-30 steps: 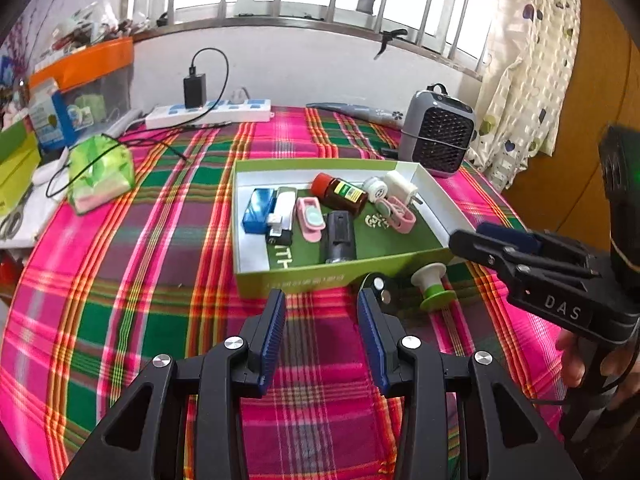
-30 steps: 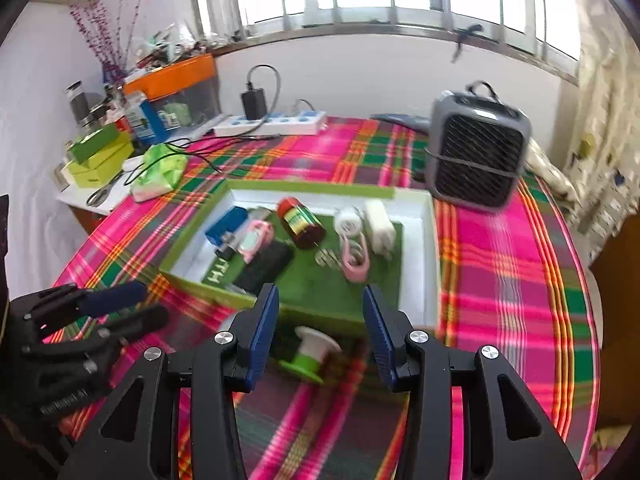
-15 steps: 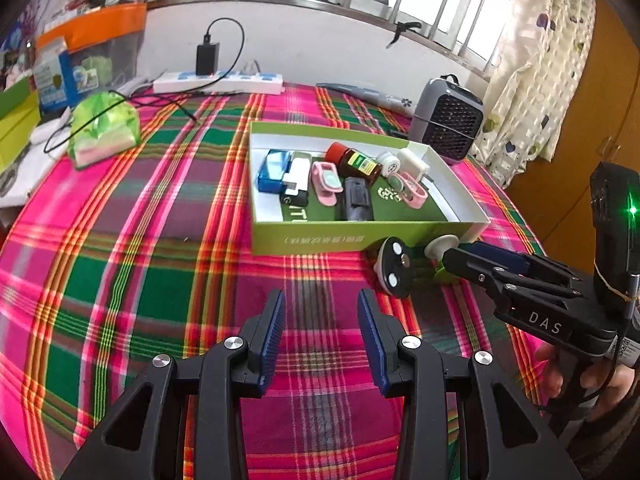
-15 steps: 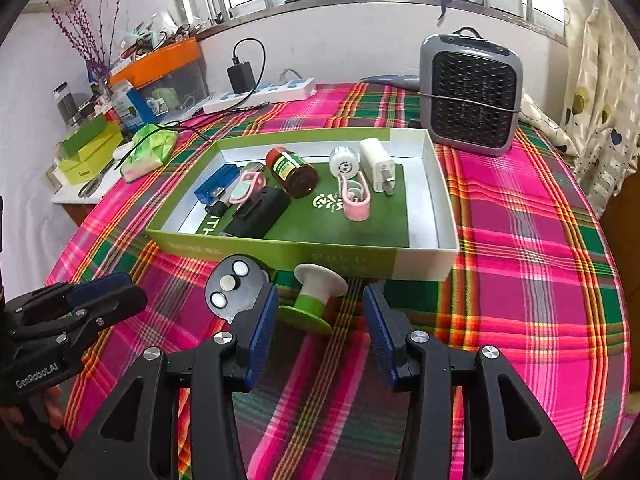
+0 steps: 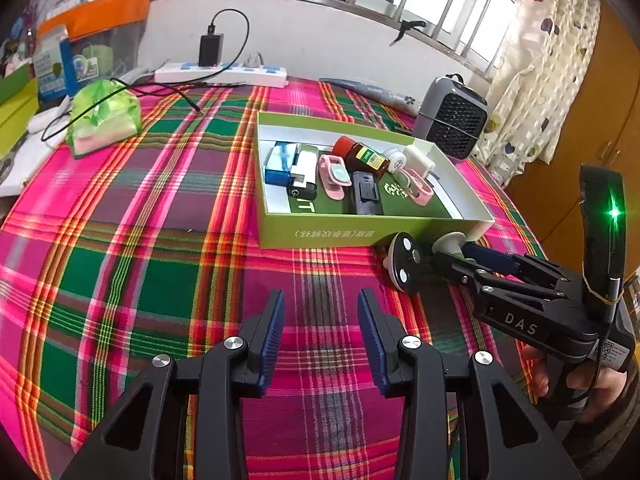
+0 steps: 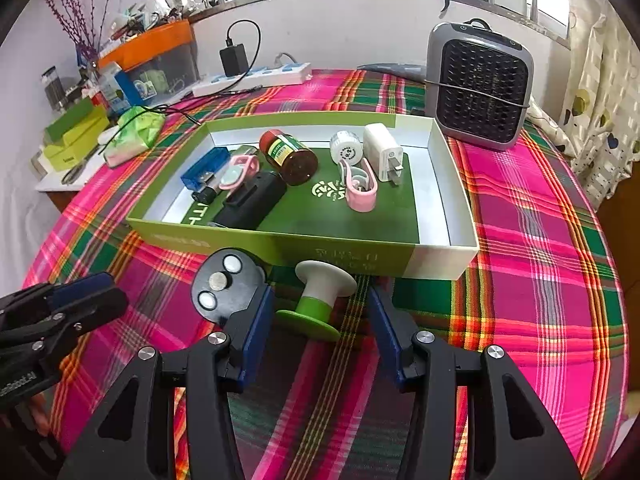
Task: Organize rigid objects
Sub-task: 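Move both grippers back and close the right gripper on the green-and-white spool, then grasp the black round disc with the left gripper while the right gripper holds the spool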
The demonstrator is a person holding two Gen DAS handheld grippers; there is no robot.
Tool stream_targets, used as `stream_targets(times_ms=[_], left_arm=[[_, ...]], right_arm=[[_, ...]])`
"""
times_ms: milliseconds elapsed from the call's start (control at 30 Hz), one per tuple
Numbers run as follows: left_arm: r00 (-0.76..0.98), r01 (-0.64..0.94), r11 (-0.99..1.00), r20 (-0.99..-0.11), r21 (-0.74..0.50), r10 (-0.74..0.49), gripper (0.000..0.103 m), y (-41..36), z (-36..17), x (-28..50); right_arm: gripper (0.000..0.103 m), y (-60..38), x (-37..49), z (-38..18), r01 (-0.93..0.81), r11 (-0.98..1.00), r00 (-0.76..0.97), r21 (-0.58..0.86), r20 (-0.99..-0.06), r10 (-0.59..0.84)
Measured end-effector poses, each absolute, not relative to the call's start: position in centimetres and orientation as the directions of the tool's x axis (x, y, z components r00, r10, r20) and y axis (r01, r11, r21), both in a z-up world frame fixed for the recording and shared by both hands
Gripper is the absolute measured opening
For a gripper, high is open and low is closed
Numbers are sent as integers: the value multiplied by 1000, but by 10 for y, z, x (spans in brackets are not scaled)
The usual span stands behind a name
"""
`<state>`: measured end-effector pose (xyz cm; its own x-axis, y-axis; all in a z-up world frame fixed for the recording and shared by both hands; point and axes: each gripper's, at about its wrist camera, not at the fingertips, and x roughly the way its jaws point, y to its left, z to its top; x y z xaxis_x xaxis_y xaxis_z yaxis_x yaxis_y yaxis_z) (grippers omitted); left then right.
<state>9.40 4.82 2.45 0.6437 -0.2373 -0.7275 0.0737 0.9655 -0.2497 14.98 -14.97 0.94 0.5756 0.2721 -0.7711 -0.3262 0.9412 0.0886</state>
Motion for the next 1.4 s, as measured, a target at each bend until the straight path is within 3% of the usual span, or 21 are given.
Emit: stream_targets(times_ms=[433,533,1033,1167,1400], left_arm=[[637,80,965,-732,-248,-241,36,45,21,95],[637,82,965,-732,-248,-242,36,43,22,95],[602,171,950,-736,-261,-311,37,16,26,110],[594,212,945,-735,-249,-327,44,3,28,119],[585,232,955,-758,-184,-288,45,-16,24,131]], right_arm=[[49,-147,148,8,-309,950,595,32,-773,220],[34,-147,146,9,-316,949,601,24,-768,220],[34,-162,128,19,-342,937,604,75,-746,280],[34,-167,121,22,-345,935,612,76,-737,285],[34,-174,115,26,-352,933,624,78,-723,297]])
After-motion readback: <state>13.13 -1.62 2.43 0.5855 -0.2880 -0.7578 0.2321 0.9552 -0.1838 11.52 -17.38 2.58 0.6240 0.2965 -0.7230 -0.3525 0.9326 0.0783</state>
